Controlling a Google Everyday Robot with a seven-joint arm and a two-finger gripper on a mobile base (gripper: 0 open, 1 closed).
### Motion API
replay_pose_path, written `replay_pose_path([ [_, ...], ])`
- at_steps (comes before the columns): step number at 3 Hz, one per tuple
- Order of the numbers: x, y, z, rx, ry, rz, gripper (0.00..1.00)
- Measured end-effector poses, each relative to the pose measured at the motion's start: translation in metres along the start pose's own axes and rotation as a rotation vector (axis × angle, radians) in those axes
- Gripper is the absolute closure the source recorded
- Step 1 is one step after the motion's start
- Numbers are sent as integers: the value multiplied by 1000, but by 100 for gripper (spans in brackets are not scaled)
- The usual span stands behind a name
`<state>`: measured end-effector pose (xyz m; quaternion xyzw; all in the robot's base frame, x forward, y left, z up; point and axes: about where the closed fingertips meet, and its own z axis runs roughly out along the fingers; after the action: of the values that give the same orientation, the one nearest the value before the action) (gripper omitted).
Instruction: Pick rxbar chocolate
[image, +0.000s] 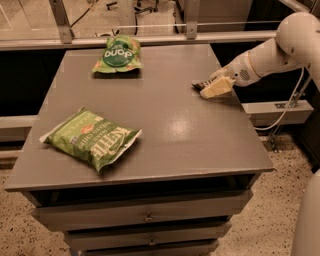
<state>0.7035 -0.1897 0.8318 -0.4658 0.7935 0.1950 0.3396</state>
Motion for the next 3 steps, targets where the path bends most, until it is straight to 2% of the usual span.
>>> replay_pose_path([
  [2,-1,0,-1,0,0,0,100],
  [3,-32,23,-31,19,-58,-104,100],
])
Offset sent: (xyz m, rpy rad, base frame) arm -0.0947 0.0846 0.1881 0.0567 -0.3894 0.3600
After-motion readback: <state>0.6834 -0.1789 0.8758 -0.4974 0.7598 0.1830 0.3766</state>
